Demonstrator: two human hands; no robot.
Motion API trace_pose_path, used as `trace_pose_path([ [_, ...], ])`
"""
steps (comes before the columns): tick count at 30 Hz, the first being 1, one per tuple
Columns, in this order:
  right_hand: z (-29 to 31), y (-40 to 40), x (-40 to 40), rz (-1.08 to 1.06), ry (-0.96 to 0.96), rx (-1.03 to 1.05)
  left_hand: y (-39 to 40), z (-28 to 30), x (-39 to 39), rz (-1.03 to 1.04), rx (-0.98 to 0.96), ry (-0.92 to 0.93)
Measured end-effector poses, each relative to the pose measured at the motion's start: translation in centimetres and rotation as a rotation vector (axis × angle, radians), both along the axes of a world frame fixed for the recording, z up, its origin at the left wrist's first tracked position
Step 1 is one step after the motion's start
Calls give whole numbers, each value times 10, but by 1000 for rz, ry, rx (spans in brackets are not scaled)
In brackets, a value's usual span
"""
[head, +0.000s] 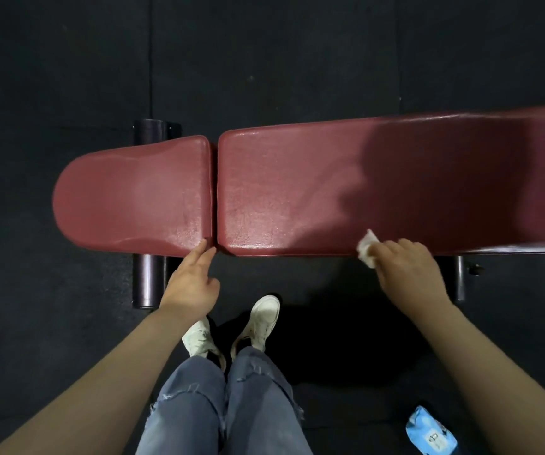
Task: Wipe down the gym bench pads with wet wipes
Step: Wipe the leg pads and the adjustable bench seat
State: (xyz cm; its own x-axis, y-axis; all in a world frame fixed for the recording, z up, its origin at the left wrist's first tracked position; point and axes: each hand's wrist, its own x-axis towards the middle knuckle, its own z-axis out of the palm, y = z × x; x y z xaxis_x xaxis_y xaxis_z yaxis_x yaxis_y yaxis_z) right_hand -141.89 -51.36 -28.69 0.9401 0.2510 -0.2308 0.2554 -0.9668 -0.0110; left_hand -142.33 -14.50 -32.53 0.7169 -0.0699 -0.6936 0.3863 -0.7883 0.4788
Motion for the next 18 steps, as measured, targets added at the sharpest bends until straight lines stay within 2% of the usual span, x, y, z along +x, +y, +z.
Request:
trace_pose_path([
  [4, 23, -12, -3, -537, 70, 1, -9, 9, 1, -16, 1, 8],
  [7, 31, -3, -13, -895, 56, 201, -15, 14, -1, -16, 1, 22],
  [10, 29, 10, -17, -904, 51, 345, -21, 17, 0, -18, 0, 19],
  [13, 21, 16, -12, -807, 85, 270, -32, 20, 3, -11, -21, 5],
  [18, 7, 20, 0, -820, 68, 247, -50, 18, 12, 7, -44, -30],
])
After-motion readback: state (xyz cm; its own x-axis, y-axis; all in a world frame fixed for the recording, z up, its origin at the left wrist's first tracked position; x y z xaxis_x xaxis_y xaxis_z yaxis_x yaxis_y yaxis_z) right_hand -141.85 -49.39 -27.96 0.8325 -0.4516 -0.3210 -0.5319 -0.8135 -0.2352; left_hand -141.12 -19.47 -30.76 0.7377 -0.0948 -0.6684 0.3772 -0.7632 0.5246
